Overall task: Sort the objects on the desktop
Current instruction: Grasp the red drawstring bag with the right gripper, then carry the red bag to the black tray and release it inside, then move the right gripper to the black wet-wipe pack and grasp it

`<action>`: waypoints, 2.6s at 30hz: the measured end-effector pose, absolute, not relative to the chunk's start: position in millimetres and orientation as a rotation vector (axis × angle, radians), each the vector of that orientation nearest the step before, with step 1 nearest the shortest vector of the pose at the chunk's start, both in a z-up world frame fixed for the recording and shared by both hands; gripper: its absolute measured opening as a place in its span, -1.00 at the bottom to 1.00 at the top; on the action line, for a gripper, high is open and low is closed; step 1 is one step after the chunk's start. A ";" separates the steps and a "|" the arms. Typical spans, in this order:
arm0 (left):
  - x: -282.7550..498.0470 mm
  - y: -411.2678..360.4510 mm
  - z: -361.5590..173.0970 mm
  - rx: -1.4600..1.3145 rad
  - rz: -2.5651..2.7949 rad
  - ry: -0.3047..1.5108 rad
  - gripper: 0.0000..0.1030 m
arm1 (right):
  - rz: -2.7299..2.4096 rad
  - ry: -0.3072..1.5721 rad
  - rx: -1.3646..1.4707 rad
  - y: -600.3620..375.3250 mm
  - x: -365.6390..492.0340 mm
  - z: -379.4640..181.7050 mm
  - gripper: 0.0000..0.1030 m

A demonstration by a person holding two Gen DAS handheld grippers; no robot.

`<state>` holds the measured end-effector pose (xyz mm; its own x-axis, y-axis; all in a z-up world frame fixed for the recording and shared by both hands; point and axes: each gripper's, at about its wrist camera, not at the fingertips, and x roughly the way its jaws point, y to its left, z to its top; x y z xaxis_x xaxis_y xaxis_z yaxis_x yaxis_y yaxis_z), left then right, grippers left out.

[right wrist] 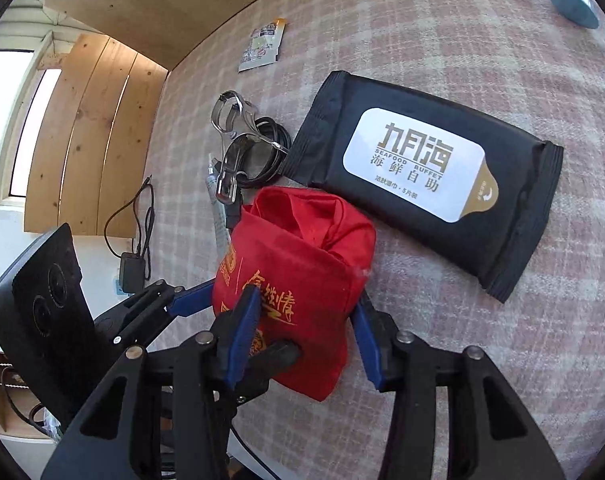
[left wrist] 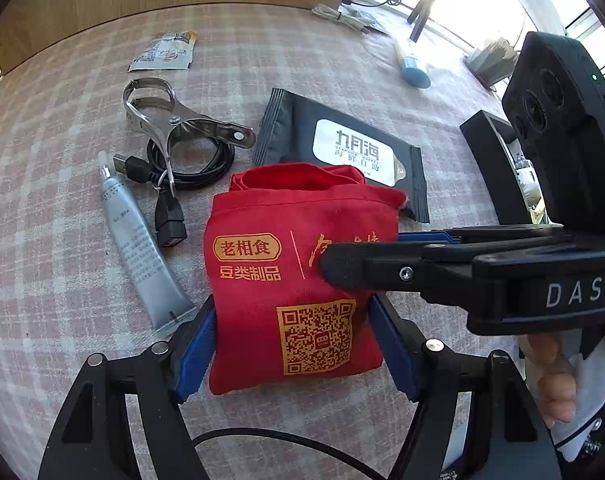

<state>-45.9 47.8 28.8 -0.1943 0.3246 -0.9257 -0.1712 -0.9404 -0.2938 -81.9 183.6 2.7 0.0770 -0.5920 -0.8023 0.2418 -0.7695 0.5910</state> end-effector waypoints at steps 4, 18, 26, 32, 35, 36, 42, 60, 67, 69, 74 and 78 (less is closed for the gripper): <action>-52.9 61.6 47.2 -1.703 2.204 -0.165 0.37 | -1.801 -0.357 1.709 200.1 -85.8 20.3 -0.11; -108.8 182.9 97.6 -1.513 2.096 -0.024 0.37 | -2.061 -0.526 1.614 330.5 -111.9 80.6 -0.11; -127.5 283.9 106.4 -1.448 1.979 0.049 0.37 | -2.238 -0.672 1.609 430.3 -119.3 96.6 -0.11; -131.9 333.2 105.4 -1.451 1.931 0.078 0.37 | -2.321 -0.745 1.612 481.6 -123.2 98.4 -0.11; -133.3 347.3 105.6 -1.445 1.922 0.094 0.37 | -2.342 -0.774 1.611 496.7 -123.2 97.2 -0.11; -134.0 350.8 105.3 -1.444 1.920 0.098 0.38 | -2.347 -0.782 1.613 500.6 -123.2 96.9 -0.11; -140.5 368.5 100.5 -1.465 1.894 0.107 0.39 | -2.394 -0.759 1.633 515.8 -125.8 96.0 -0.11; -141.7 313.8 117.3 -1.483 2.076 0.075 0.37 | -2.480 -0.624 1.575 499.5 -128.6 127.8 0.12; -134.9 228.8 104.7 -1.633 2.162 -0.069 0.37 | -2.309 -0.446 1.561 435.1 -154.2 131.0 0.12; -130.5 201.1 98.6 -1.671 2.202 -0.117 0.37 | -2.249 -0.392 1.580 411.8 -165.0 125.9 0.12; -119.6 135.9 73.5 -1.785 2.267 -0.281 0.36 | -2.124 -0.228 1.616 347.9 -185.8 107.7 0.12; -109.9 98.5 53.3 -1.856 2.338 -0.374 0.36 | -2.031 -0.124 1.645 303.8 -193.6 85.1 0.12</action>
<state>-109.9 98.5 53.3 -0.2332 0.2557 -0.9382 0.0497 -0.9604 -0.2741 -193.6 303.8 85.1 -0.1280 -0.4446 -0.8865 0.3332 -0.8612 0.3838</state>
